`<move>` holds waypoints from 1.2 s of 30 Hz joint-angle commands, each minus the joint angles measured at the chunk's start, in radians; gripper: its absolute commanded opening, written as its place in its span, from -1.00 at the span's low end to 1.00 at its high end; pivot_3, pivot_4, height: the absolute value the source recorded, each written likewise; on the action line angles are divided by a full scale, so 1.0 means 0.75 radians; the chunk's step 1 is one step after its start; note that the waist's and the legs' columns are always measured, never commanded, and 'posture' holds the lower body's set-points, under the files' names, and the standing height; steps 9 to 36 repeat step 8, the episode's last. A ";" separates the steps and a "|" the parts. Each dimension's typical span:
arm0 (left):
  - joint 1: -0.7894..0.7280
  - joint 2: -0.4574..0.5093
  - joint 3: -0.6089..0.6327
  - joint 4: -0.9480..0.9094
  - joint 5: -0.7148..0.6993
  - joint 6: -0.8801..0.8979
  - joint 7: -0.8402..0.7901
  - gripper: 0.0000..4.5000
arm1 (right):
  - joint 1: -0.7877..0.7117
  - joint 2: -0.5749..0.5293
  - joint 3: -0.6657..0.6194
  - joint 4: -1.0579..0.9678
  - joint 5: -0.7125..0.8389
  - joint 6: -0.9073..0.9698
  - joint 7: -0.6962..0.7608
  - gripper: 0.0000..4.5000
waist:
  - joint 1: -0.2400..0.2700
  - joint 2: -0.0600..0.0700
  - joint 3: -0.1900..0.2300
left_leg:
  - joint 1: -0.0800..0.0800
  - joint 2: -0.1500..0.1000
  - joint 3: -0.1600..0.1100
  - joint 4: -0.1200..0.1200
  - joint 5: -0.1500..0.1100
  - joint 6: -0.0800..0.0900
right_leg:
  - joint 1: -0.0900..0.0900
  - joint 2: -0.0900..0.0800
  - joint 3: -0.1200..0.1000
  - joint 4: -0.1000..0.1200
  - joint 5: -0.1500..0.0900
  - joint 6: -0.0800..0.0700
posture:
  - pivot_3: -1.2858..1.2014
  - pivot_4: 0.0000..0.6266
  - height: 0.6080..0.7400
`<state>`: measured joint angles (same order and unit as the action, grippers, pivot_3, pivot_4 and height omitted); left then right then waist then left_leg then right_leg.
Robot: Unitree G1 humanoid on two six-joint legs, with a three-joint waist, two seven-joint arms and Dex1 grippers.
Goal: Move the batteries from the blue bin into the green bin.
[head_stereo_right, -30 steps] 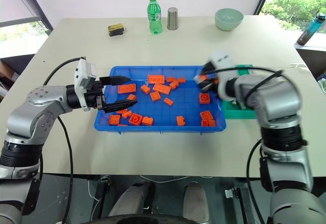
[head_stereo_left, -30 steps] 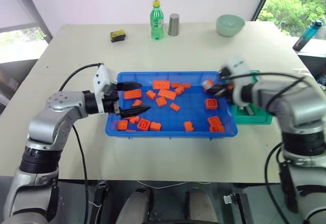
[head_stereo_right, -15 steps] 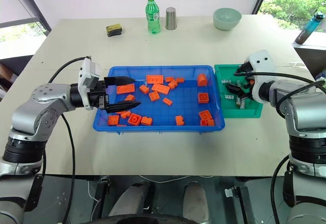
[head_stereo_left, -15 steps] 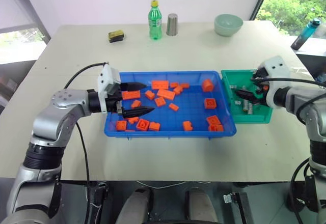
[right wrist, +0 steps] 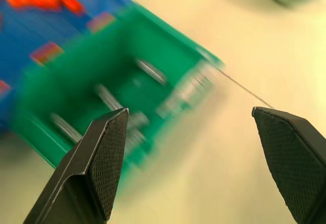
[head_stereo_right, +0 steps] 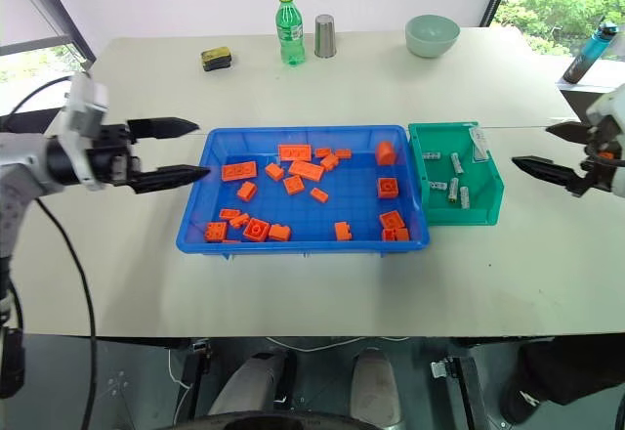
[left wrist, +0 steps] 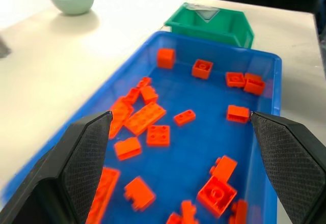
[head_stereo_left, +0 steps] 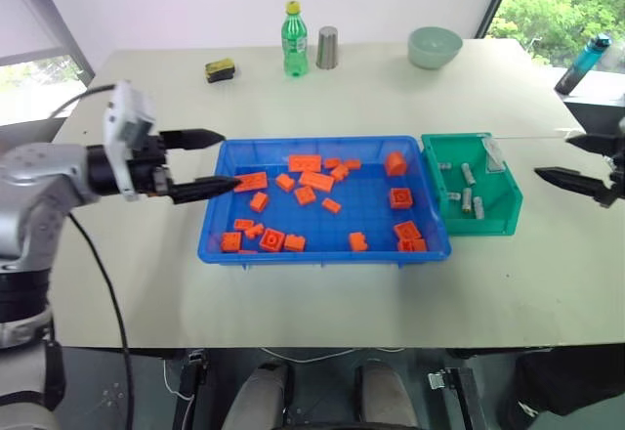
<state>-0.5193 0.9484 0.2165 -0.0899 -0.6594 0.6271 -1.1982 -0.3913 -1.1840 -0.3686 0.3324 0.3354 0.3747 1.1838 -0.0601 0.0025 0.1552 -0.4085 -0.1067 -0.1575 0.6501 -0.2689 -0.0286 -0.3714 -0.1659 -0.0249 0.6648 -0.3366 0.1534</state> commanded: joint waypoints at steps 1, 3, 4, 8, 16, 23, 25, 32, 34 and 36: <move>0.024 0.079 0.077 0.036 -0.017 -0.007 -0.068 1.00 | -0.055 -0.050 -0.031 0.050 0.035 -0.054 0.078 0.76 | -0.008 0.000 0.000 | 0.000 0.000 0.000 0.000 0.000 0.000 | 0.000 0.000 0.000 0.000 0.000 0.000 | 0.03 -0.52 0.80; 0.029 0.108 0.094 0.056 -0.025 -0.007 -0.091 1.00 | -0.064 -0.047 -0.020 0.066 0.036 -0.057 0.097 0.76 | -0.011 0.000 0.000 | 0.000 0.000 0.000 0.000 0.000 0.000 | 0.000 0.000 0.000 0.000 0.000 0.000 | 0.03 -0.52 0.80; 0.026 0.116 0.102 0.065 -0.026 -0.008 -0.094 1.00 | -0.068 -0.043 -0.012 0.075 0.030 -0.064 0.102 0.76 | -0.011 0.000 0.000 | 0.000 0.000 -0.001 0.000 0.000 0.000 | 0.000 0.000 0.000 0.000 0.000 0.000 | 0.03 -0.52 0.80; 0.025 0.131 0.116 0.091 -0.014 -0.032 -0.106 1.00 | -0.081 -0.008 0.013 0.095 0.022 -0.079 0.093 0.76 | -0.009 0.000 0.000 | 0.000 0.000 -0.001 0.000 0.000 0.000 | 0.000 0.000 0.000 0.000 0.000 0.000 | 0.03 -0.52 0.80; 0.025 0.131 0.116 0.091 -0.014 -0.032 -0.106 1.00 | -0.081 -0.008 0.013 0.095 0.022 -0.079 0.093 0.76 | -0.009 0.000 0.000 | 0.000 0.000 -0.001 0.000 0.000 0.000 | 0.000 0.000 0.000 0.000 0.000 0.000 | 0.03 -0.52 0.80; 0.025 0.131 0.116 0.091 -0.014 -0.032 -0.106 1.00 | -0.081 -0.008 0.013 0.095 0.022 -0.079 0.093 0.76 | -0.009 0.000 0.000 | 0.000 0.000 -0.001 0.000 0.000 0.000 | 0.000 0.000 0.000 0.000 0.000 0.000 | 0.03 -0.52 0.80; 0.025 0.131 0.116 0.091 -0.014 -0.032 -0.106 1.00 | -0.081 -0.008 0.013 0.095 0.022 -0.079 0.093 0.76 | -0.009 0.000 0.000 | 0.000 0.000 -0.001 0.000 0.000 0.000 | 0.000 0.000 0.000 0.000 0.000 0.000 | 0.03 -0.52 0.80; 0.025 0.131 0.116 0.091 -0.014 -0.032 -0.106 1.00 | -0.081 -0.008 0.013 0.095 0.022 -0.079 0.093 0.76 | -0.009 0.000 0.000 | 0.000 0.000 -0.001 0.000 0.000 0.000 | 0.000 0.000 0.000 0.000 0.000 0.000 | 0.03 -0.52 0.80; 0.025 0.131 0.116 0.091 -0.014 -0.032 -0.106 1.00 | -0.081 -0.008 0.013 0.095 0.022 -0.079 0.093 0.76 | -0.009 0.000 0.000 | 0.000 0.000 -0.001 0.000 0.000 0.000 | 0.000 0.000 0.000 0.000 0.000 0.000 | 0.03 -0.52 0.80; 0.025 0.131 0.116 0.091 -0.014 -0.032 -0.106 1.00 | -0.081 -0.008 0.013 0.095 0.022 -0.079 0.093 0.76 | -0.009 0.000 0.000 | 0.000 0.000 -0.001 0.000 0.000 0.000 | 0.000 0.000 0.000 0.000 0.000 0.000 | 0.03 -0.52 0.80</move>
